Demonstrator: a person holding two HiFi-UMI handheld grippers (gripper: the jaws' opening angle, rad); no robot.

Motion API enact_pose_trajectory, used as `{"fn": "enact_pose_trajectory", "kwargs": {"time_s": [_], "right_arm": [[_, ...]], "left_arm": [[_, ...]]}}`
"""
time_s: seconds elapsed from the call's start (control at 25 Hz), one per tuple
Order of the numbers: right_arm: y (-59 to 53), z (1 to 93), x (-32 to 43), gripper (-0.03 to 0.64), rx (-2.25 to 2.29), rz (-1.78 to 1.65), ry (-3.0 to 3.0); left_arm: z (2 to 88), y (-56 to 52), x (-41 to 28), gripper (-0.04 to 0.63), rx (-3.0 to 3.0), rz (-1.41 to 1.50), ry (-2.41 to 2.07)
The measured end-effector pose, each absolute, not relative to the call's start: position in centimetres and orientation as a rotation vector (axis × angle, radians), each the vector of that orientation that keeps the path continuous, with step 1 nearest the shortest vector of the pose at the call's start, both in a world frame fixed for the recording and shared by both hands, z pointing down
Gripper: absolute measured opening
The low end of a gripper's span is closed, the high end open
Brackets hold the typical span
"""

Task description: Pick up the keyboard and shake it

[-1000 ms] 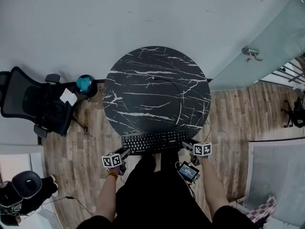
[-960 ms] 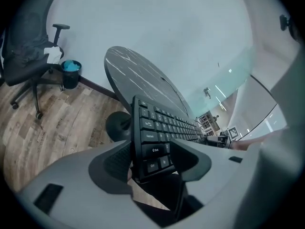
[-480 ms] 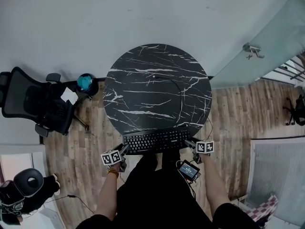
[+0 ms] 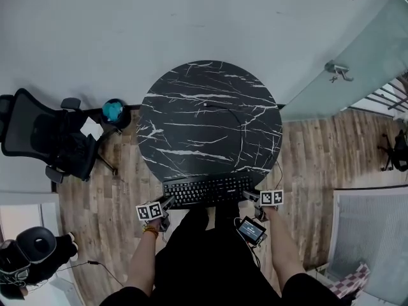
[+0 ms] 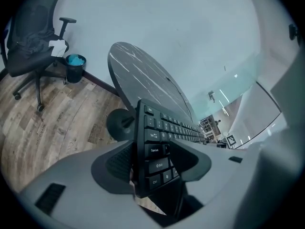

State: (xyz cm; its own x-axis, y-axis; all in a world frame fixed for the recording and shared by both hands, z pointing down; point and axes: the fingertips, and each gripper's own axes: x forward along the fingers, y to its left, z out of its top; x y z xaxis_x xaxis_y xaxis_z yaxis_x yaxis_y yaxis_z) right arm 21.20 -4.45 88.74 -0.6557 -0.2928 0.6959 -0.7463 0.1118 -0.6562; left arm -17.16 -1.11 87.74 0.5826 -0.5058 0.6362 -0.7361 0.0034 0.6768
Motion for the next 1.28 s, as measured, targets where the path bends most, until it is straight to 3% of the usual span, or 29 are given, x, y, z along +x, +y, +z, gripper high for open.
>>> {"fn": "enact_pose_trajectory", "kwargs": {"time_s": [0.56, 1.28], "right_arm": [[-4.8, 86.6, 21.4, 0.262, 1.123, 1.587, -2.016], [-18.9, 69.5, 18.5, 0.262, 1.146, 0.928, -2.58]], "left_arm": [[84.9, -3.8, -17.2, 0.232, 1.783, 0.272, -1.121], [70.9, -14.1, -19.8, 0.232, 2.095, 0.009, -1.272]]}}
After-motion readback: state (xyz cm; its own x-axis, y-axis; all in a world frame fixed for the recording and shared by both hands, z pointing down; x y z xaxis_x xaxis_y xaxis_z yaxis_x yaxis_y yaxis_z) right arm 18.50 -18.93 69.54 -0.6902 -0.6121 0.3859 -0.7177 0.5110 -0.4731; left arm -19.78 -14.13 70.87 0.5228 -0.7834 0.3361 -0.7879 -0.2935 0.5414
